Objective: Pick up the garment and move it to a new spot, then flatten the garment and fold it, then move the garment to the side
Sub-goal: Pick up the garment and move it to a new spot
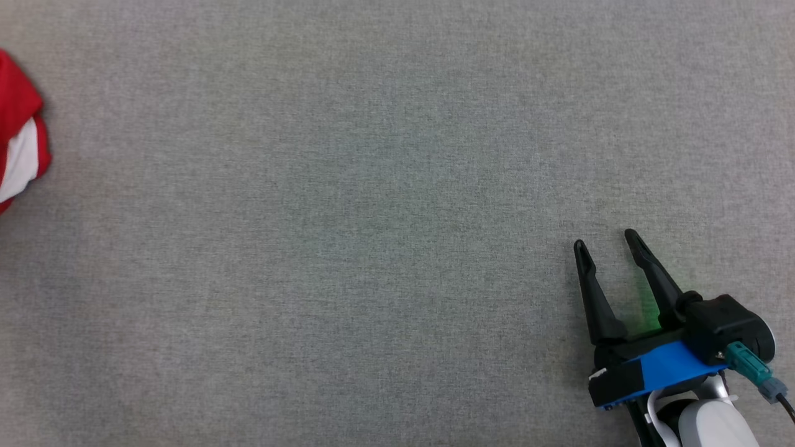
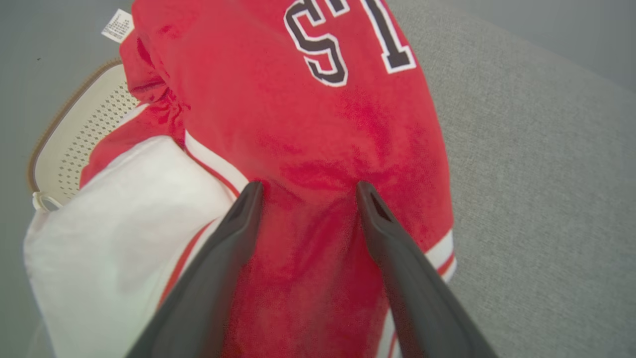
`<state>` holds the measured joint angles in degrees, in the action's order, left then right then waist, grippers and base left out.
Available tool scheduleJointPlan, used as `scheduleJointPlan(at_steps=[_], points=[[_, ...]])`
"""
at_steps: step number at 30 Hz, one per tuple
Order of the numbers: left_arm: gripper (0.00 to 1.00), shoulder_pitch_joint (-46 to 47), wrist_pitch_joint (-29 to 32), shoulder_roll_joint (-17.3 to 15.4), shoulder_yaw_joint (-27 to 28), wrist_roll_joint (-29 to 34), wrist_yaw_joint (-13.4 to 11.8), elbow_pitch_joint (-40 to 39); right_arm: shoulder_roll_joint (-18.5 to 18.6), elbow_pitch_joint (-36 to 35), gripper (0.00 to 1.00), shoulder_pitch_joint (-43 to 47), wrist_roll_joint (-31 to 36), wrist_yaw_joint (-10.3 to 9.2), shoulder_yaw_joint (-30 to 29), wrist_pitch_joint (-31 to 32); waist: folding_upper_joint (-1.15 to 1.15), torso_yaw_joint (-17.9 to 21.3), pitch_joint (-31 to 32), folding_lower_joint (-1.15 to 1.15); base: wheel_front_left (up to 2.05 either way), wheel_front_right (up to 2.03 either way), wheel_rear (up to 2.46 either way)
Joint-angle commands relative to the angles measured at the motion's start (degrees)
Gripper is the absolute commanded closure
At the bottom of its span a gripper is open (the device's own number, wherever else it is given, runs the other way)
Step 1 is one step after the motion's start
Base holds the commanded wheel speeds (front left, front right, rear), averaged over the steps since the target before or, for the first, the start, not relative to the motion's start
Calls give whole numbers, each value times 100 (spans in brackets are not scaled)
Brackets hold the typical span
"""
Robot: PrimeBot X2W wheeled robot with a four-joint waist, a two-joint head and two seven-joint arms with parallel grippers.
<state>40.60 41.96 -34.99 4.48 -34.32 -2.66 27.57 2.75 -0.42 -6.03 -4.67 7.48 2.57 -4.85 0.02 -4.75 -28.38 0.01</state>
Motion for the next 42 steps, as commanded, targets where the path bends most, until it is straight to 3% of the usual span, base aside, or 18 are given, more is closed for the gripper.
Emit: scheduleJointPlan(at_steps=[1, 4, 5, 6, 7, 14, 22, 27, 34, 42], points=[[0, 60, 110, 53, 7, -78, -76, 127, 25, -44, 0, -104, -31, 3, 9, -37, -2, 41, -70, -1, 0, 0, 0], [0, -2, 435, 142, -57, -178, -130, 323, 25, -13, 0, -96, -49, 3, 10, -71, -2, 83, -136, -1, 0, 0, 0], [22, -60, 581, 147, -97, -198, -105, 358, 25, 2, 0, -96, -61, 3, 17, -79, -2, 93, -140, -1, 0, 0, 0], [56, -118, 694, 120, -134, -214, -58, 365, 25, 21, 0, -87, -75, 3, 22, -101, -2, 101, -137, -1, 0, 0, 0], [100, -145, 758, 104, -133, -250, -39, 351, 25, 41, 0, -78, -89, 3, 19, -118, -2, 106, -131, -1, 0, 0, 0], [100, -227, 637, 19, -166, -263, 160, 130, 25, 172, 0, -132, -155, 3, -21, -127, -2, 14, 69, -1, 0, 0, 0], [100, 216, -214, -91, -235, -168, 648, -132, 25, 426, 0, -131, -333, 3, 69, -240, -2, -149, 604, -1, 0, 0, 0], [100, 549, -628, -153, -440, 36, 802, -443, 26, 652, 0, -110, -491, 3, 141, -376, -2, -140, 1012, -1, 0, 0, 0], [100, 1169, -1059, 121, -862, 253, 889, -1299, 25, 1057, 0, 11, -776, 3, 190, -617, -2, 47, 1699, -1, 0, 0, 0], [100, 1714, -1140, 708, -1561, -9, 983, -1977, 25, 1389, 0, 18, -979, 3, 168, -804, -2, 659, 2229, -1, 0, 0, 0]])
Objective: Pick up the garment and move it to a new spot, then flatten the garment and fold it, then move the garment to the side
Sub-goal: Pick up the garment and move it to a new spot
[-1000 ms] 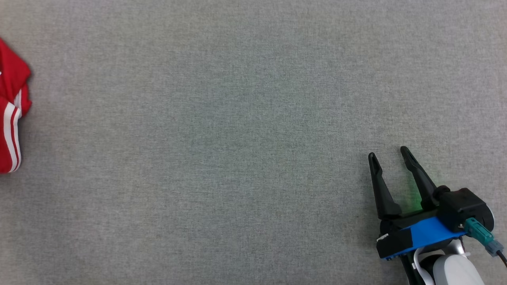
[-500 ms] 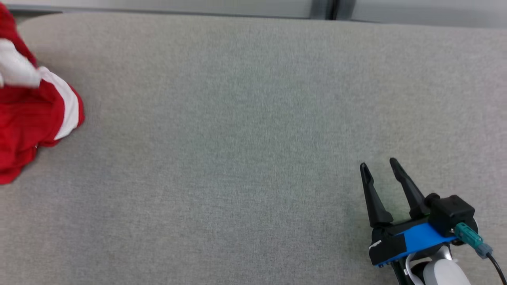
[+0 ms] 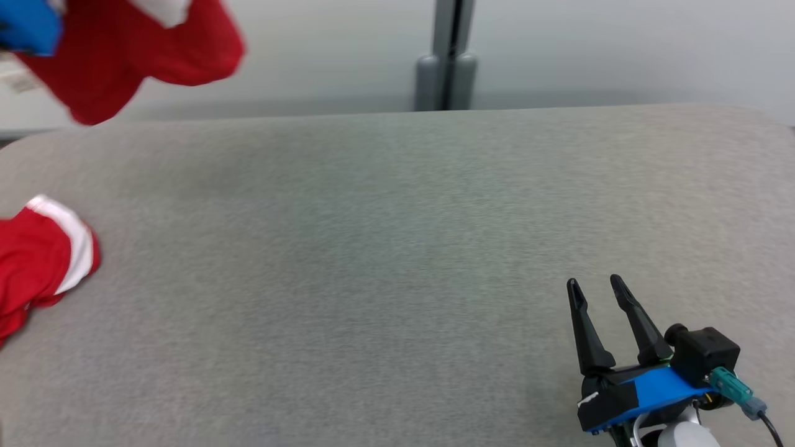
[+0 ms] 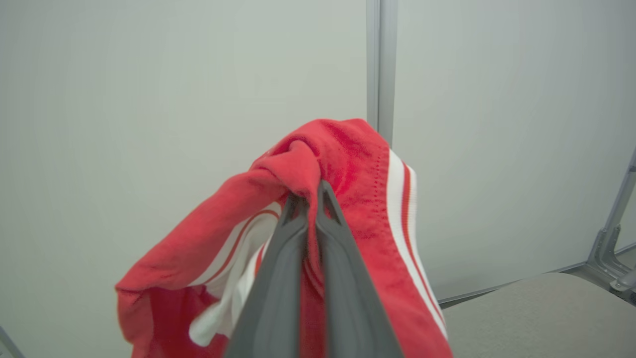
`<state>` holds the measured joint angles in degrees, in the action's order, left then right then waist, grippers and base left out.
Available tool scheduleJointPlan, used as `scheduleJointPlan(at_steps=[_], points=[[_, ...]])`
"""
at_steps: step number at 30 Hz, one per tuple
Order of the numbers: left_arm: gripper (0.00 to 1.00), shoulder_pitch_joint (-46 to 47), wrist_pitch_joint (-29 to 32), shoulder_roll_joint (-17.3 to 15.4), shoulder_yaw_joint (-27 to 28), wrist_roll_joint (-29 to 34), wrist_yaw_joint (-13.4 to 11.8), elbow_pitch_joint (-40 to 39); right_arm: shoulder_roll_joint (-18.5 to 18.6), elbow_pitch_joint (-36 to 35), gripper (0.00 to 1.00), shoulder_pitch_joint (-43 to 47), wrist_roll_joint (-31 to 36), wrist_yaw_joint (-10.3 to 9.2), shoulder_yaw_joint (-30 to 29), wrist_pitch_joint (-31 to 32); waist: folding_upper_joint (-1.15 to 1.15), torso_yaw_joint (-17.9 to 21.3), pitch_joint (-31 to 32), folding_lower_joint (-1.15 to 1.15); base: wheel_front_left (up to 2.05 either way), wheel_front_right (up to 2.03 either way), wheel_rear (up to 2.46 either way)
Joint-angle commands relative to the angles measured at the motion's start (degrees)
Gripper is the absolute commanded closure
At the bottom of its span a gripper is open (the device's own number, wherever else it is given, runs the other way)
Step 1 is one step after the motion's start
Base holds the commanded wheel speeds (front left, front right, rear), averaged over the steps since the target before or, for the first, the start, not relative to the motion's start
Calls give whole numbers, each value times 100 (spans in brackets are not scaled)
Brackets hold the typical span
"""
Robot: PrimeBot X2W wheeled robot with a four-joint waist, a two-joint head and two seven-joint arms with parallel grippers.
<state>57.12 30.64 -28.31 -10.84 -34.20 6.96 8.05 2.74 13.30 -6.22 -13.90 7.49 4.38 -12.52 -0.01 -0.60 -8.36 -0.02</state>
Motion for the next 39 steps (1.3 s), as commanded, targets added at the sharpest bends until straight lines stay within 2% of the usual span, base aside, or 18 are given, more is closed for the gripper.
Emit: scheduleJointPlan(at_steps=[1, 7, 13, 16, 23, 27, 28, 29, 30, 31, 35, 39], points=[[100, 80, 27, 122, -107, -89, 29, -77, 26, 37, 0, 39, -66, 1, -20, -48, 1, 338, 266, 2, 0, 0, 0], [100, 14, 176, 627, -589, -444, 44, -477, 27, 145, 0, 59, -117, 1, 28, -97, 1, 924, 337, 2, 0, 0, 0], [100, -540, 153, 954, -984, -662, 43, -703, 26, 172, 0, 12, -182, 1, 35, -123, 1, 1441, 247, 2, 0, 0, 0], [100, -1055, 159, 1002, -1189, -664, 0, -653, 25, 202, 0, -11, -223, 1, 26, -148, 1, 1630, 193, 2, 0, 0, 0], [100, -2410, -161, 1134, -1764, -388, -144, 201, 25, 245, 0, -39, -290, 1, 32, -182, 1, 1768, 112, 2, 0, 0, 0], [100, -2982, -805, 1296, -2044, 6, -359, 943, 26, 284, 0, -20, -308, 1, 67, -206, 1, 1682, 143, 2, 0, 0, 0], [93, -3119, -1004, 1396, -2085, 66, -433, 1118, 24, 291, 0, -14, -299, 1, 61, -211, 1, 1643, 157, 2, 0, 0, 0], [45, -3232, -1210, 1496, -2112, 134, -513, 1286, 25, 294, 0, -9, -266, 1, 65, -213, 1, 1604, 168, 2, 0, 0, 0], [5, -3313, -1400, 1586, -2134, 172, -579, 1430, 26, 293, 0, 5, -231, 1, 39, -215, 1, 1545, 190, 2, 0, 0, 0], [0, -3383, -1580, 1666, -2120, 192, -647, 1568, 25, 291, 0, 19, -209, 1, 41, -210, 1, 1498, 214, 2, 0, 0, 0], [0, -3565, -2240, 1903, -2069, 168, -689, 1852, 26, 250, 0, 92, -88, 1, -43, -138, 1, 1235, 326, 2, 0, 0, 0], [0, -3748, -2979, 1986, -1877, 107, -716, 1744, 26, 149, 0, 196, 13, 1, -114, -72, 1, 969, 447, 2, 0, 0, 0]])
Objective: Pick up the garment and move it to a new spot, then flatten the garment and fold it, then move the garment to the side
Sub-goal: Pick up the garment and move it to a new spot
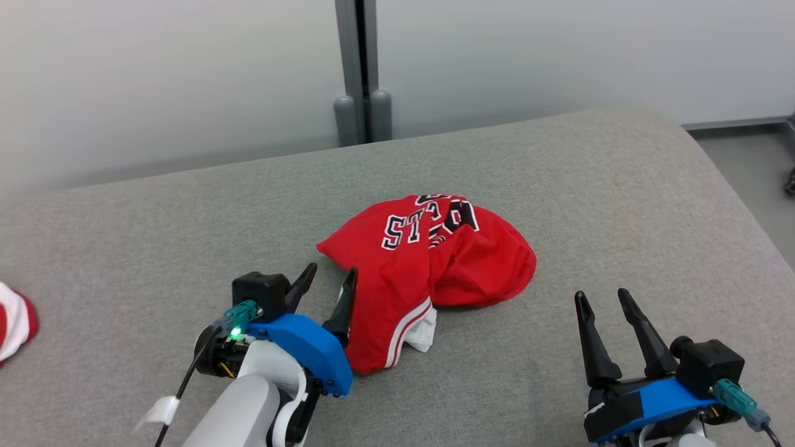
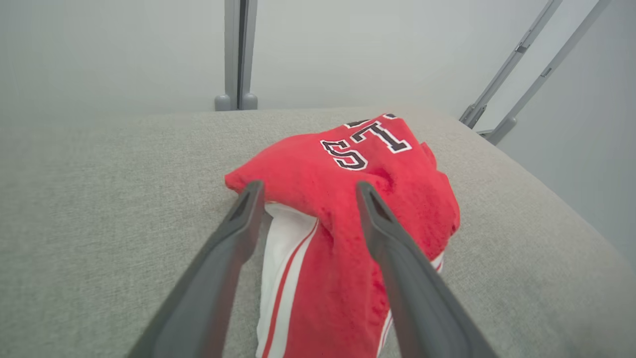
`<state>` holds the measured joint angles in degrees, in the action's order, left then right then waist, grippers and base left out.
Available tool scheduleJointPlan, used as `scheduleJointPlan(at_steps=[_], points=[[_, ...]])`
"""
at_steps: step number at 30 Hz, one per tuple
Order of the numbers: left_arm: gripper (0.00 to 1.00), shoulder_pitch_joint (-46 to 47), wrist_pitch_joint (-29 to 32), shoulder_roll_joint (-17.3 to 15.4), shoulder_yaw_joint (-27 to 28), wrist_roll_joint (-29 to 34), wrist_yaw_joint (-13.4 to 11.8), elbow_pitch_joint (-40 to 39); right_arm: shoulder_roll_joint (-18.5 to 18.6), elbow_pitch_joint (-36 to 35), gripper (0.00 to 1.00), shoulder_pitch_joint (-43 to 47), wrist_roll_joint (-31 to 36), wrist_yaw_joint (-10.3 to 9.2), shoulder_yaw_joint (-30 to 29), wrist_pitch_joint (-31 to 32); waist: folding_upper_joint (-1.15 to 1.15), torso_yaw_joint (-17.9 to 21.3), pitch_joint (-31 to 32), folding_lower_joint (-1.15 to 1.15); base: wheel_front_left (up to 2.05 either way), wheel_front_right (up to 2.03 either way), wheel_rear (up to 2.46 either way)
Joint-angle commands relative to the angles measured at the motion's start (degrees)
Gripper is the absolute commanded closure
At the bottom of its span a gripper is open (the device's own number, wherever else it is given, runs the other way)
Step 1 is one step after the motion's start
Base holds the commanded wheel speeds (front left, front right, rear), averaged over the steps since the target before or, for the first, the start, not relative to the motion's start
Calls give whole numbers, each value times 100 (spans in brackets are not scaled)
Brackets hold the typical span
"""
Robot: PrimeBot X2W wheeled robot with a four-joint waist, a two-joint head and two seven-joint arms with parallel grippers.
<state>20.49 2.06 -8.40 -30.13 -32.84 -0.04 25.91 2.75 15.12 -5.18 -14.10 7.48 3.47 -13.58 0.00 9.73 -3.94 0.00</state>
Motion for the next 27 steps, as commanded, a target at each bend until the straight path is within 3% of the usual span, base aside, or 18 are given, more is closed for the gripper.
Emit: scheduleJointPlan(at_steps=[1, 5, 12, 20, 27], points=[[0, -151, -290, 0, 101, -50, -6, -98, 25, -61, 0, 117, 28, 3, -56, 44, 0, -134, 38, 0, 0, 0, 0], [0, -465, -884, -115, 274, -94, 56, -409, 23, -150, 0, 208, 100, 3, -143, 121, 0, -399, 163, 0, 0, 0, 0], [0, -1021, -1595, -324, 618, 6, -113, -1057, 25, -381, 0, 351, 208, 3, -391, 247, 0, -807, 312, 0, 0, 0, 0], [0, -1573, -1727, -430, 1103, 524, -296, -1567, 25, -499, 0, 499, 237, 3, -711, 380, 0, -1182, 463, 0, 0, 0, 0], [0, -2020, -1730, -460, 1449, 895, -171, -1625, 26, -551, 0, 592, 199, 3, -724, 509, 0, -1296, 525, 0, 0, 0, 0]])
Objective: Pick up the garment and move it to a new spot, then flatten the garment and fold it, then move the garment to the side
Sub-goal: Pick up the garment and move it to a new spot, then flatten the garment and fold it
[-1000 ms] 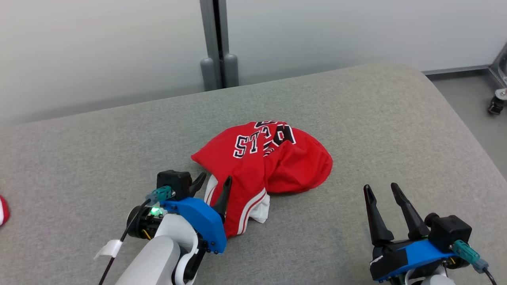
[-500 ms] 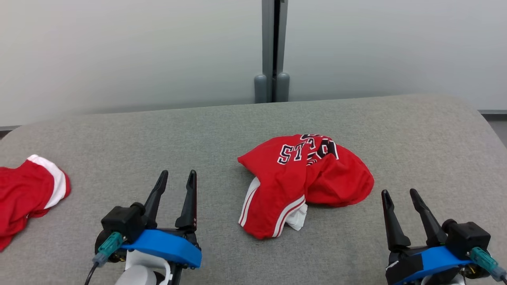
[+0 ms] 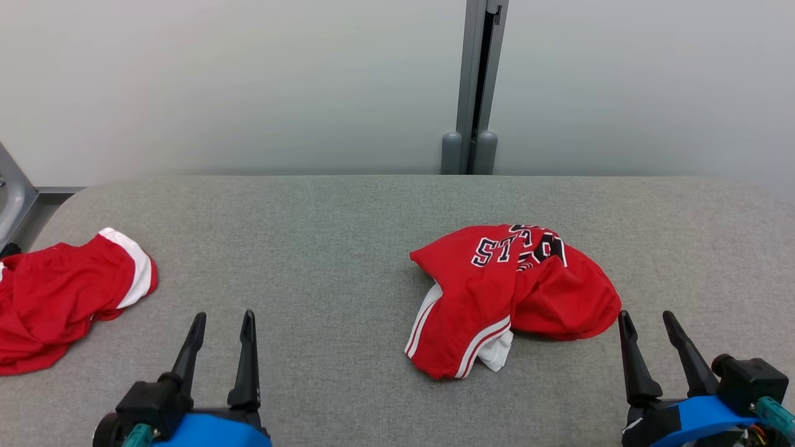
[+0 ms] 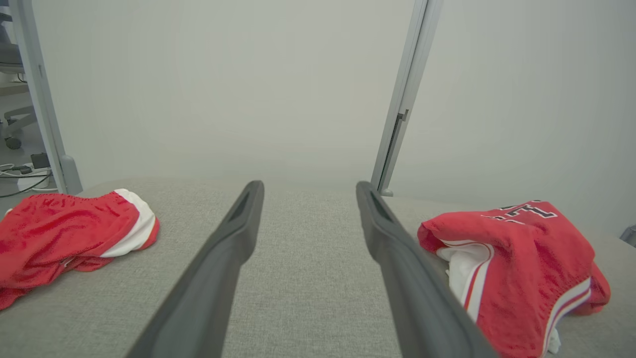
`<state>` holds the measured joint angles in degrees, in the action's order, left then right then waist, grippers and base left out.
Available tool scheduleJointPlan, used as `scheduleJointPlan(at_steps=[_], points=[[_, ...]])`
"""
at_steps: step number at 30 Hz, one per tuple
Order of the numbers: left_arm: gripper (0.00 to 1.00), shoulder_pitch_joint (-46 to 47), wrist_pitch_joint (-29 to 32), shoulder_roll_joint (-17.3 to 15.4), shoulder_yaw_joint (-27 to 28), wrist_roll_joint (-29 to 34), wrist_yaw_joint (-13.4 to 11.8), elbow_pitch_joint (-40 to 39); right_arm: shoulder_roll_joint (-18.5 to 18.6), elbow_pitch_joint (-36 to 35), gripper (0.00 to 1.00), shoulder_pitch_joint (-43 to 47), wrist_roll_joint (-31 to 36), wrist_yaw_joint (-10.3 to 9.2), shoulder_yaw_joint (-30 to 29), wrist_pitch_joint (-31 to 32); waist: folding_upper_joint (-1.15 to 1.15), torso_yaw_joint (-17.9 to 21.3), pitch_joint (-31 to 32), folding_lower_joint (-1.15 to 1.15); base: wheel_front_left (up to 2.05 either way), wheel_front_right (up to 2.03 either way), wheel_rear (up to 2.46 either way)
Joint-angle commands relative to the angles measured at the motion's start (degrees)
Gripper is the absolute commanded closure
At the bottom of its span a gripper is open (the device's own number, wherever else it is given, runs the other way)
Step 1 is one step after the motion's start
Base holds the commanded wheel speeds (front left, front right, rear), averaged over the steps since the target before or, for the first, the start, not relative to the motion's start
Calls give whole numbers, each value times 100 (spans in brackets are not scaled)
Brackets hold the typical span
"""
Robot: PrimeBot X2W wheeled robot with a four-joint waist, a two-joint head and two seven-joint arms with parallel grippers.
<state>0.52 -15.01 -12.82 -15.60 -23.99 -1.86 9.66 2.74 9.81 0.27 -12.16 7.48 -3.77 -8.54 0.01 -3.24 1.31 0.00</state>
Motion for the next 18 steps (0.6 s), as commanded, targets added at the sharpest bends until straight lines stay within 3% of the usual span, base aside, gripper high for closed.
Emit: scheduleJointPlan(at_steps=[1, 18], points=[[0, -96, -22, -16, 36, 34, 38, 60, 26, -25, 0, 61, 3, 3, 9, 34, -1, 0, 9, 0, 0, 0, 0], [0, -345, -24, 159, 467, 619, 242, 318, 26, -11, 0, 200, -113, 3, 106, 186, -1, 145, 72, 0, 0, 0, 0]])
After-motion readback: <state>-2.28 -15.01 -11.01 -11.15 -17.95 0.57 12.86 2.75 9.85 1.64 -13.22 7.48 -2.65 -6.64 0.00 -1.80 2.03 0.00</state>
